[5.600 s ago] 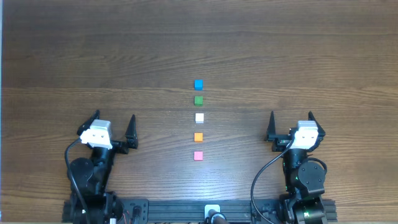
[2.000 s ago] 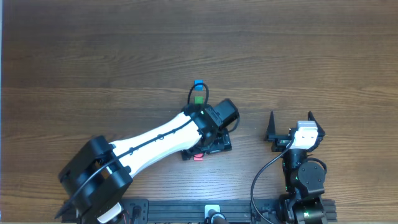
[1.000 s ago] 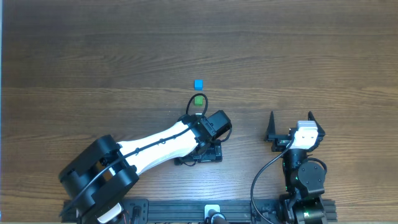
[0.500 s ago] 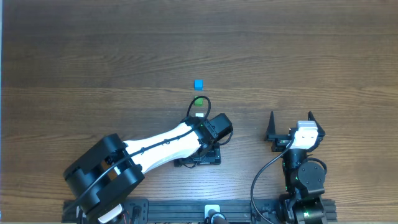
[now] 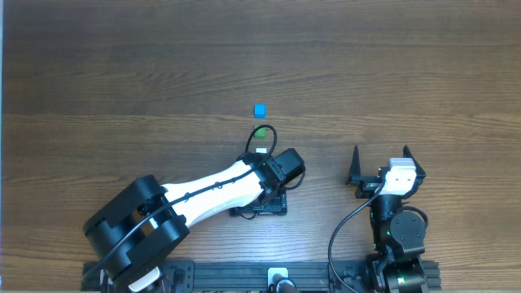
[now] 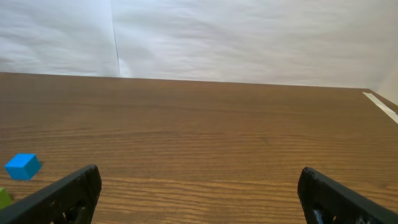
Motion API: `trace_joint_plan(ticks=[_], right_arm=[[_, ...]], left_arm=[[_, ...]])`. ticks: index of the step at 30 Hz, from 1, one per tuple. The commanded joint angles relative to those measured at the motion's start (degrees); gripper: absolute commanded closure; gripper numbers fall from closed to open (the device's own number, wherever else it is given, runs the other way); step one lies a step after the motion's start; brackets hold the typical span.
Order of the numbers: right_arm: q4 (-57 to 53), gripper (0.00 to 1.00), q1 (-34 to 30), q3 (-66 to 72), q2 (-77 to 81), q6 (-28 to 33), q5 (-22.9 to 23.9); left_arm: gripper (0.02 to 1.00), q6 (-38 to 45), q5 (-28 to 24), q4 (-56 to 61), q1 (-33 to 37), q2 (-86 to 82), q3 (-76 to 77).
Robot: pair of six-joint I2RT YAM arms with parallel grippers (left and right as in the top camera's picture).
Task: Stack Cubes
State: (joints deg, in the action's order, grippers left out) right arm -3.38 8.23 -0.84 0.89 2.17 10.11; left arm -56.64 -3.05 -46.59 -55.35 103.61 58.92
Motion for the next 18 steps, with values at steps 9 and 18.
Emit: trace_joint_plan(ticks=[9,18], right_arm=[[0.0,0.007,-0.3,0.5,-0.6,0.2,-0.4],[0.0,0.007,-0.3,0.5,-0.6,0.3,-0.4]], left_arm=[[0.354,0.9,1.1,1.4,-0.2,1.5,-0.5],[0.511,0.9,1.0,1.4,-0.3,1.5,-0.5]])
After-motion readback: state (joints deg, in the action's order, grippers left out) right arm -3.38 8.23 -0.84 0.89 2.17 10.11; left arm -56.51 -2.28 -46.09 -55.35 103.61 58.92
